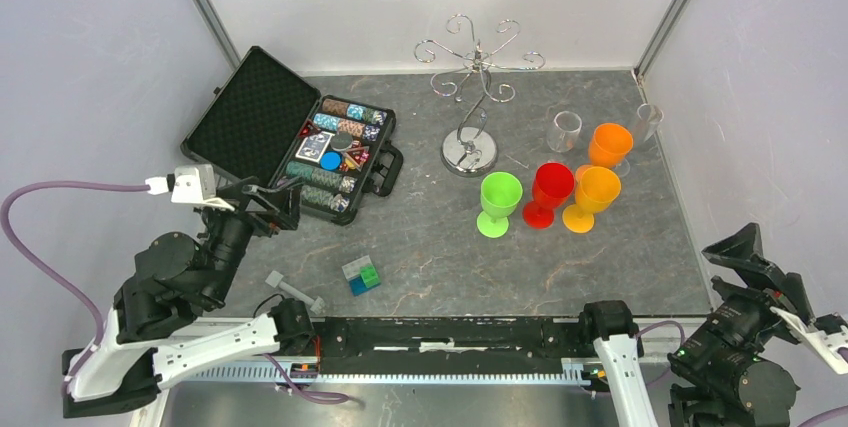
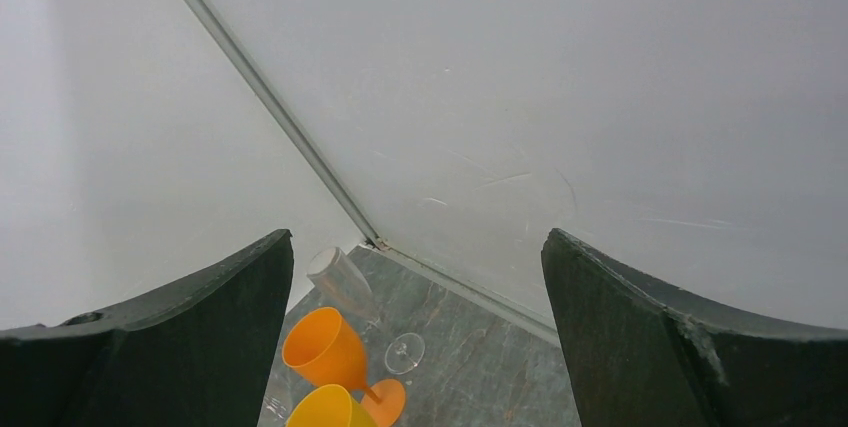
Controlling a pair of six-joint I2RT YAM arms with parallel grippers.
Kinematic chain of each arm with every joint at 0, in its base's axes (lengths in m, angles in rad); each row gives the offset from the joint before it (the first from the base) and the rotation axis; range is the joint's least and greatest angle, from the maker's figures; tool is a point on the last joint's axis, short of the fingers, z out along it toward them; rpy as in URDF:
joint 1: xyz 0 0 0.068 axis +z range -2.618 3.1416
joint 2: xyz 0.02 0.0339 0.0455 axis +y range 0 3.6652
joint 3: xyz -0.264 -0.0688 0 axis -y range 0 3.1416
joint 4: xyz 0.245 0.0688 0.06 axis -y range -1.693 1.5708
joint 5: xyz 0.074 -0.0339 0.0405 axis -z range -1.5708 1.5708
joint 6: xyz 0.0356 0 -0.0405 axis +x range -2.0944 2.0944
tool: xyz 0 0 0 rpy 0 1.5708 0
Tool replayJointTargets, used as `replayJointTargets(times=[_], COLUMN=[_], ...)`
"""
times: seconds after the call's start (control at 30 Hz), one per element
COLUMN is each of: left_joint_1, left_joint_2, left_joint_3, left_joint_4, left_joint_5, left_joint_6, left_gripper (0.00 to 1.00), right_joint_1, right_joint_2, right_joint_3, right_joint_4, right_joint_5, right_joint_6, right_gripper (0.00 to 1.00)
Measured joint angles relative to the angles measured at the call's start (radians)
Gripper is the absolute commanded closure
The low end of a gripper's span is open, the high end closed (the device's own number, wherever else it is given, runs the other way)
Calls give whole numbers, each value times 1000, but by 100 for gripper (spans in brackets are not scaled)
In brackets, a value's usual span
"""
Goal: Take the wine glass off the wine glass rack
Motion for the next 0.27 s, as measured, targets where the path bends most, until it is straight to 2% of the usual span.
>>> replayJointTargets(times=[0.27], left_joint_1=[0], left_joint_2=[-8], left_joint_3=[-6], left_joint_4=[-17], left_joint_5=[-13], left_joint_6=[-2], left_gripper=[0], right_joint_1=[0], right_joint_2=[0], right_joint_3=[5], right_joint_4=[-5], right_joint_5=[-2], right_joint_6=[1], right_gripper=[2])
